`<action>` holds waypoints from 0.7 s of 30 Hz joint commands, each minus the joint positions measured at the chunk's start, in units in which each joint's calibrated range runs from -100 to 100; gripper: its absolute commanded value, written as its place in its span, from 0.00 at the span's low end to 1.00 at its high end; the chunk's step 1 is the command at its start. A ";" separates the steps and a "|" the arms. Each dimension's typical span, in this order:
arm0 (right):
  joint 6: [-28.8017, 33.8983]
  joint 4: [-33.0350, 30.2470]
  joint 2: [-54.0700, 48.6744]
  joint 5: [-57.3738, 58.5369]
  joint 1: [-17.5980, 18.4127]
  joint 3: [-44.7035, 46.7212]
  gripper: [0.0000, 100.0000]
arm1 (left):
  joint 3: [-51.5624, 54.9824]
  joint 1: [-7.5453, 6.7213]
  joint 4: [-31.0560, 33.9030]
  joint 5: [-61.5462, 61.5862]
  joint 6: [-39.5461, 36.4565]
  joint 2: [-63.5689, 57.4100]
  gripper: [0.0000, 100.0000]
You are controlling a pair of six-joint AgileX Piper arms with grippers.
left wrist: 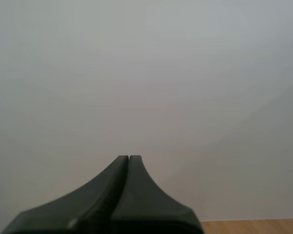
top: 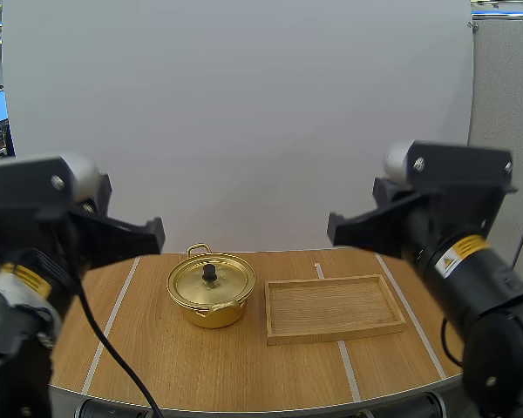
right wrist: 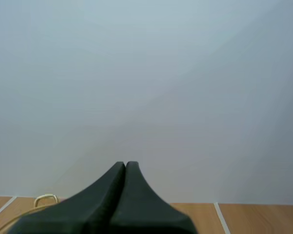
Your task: Open the pot, put the pineapple inside, and close it
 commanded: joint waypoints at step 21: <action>-0.11 -0.30 -0.57 -21.23 -1.17 27.57 0.00 | 29.23 0.02 0.52 -21.18 -0.54 -0.17 0.00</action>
